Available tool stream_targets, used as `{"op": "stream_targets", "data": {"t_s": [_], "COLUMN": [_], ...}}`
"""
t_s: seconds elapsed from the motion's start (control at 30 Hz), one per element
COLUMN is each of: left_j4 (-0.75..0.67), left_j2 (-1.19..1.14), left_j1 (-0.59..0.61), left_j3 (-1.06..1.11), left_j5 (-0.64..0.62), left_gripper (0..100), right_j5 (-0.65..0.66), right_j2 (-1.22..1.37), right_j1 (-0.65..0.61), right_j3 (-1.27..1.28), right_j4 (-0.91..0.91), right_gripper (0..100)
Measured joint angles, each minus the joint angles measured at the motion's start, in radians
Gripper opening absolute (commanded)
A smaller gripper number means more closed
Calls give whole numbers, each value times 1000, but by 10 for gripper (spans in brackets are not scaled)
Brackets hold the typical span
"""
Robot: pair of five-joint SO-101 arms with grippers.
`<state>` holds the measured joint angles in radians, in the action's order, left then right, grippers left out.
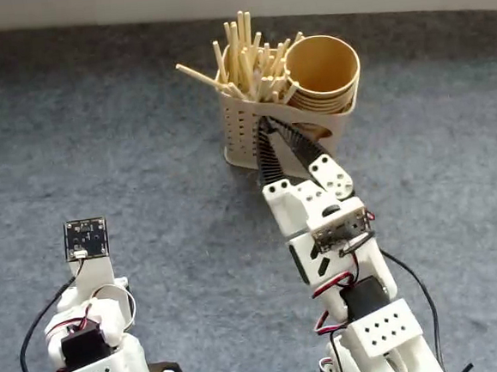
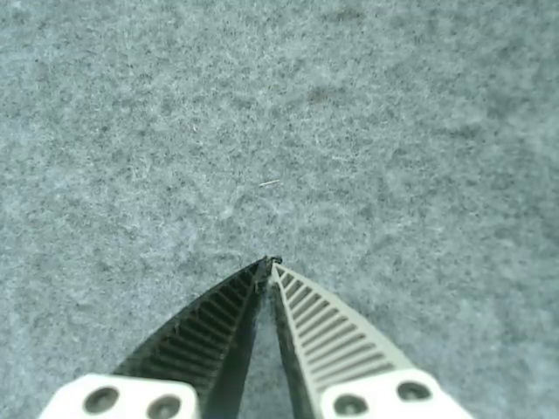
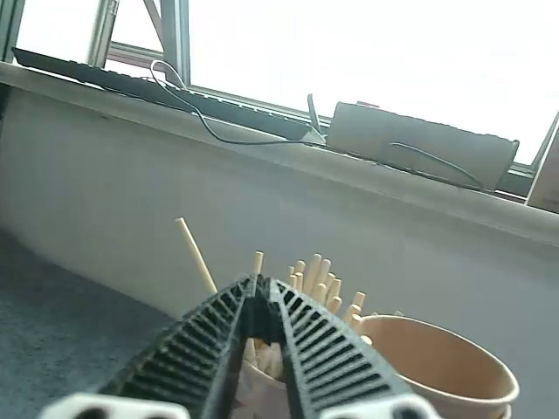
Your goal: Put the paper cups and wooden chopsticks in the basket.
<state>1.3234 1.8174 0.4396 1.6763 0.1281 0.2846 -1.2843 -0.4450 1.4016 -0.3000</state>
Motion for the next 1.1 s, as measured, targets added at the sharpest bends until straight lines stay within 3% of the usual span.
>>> {"op": "stream_targets", "data": {"t_s": [0.23,0.4,0.5,0.83,1.1], "left_j4": [0,0,0,0,0], "left_j2": [0,0,0,0,0], "left_j1": [0,0,0,0,0], "left_j3": [0,0,0,0,0], "left_j5": [0,0,0,0,0], "left_gripper": [14,14,14,14,14], "right_j5": [0,0,0,0,0], "right_j2": [-298,-519,-529,-537,-537], "right_j1": [84,183,226,330,333], "right_j3": [219,270,269,270,272], "right_j4": [14,242,367,540,927], "right_gripper": [5,5,5,5,5]}}
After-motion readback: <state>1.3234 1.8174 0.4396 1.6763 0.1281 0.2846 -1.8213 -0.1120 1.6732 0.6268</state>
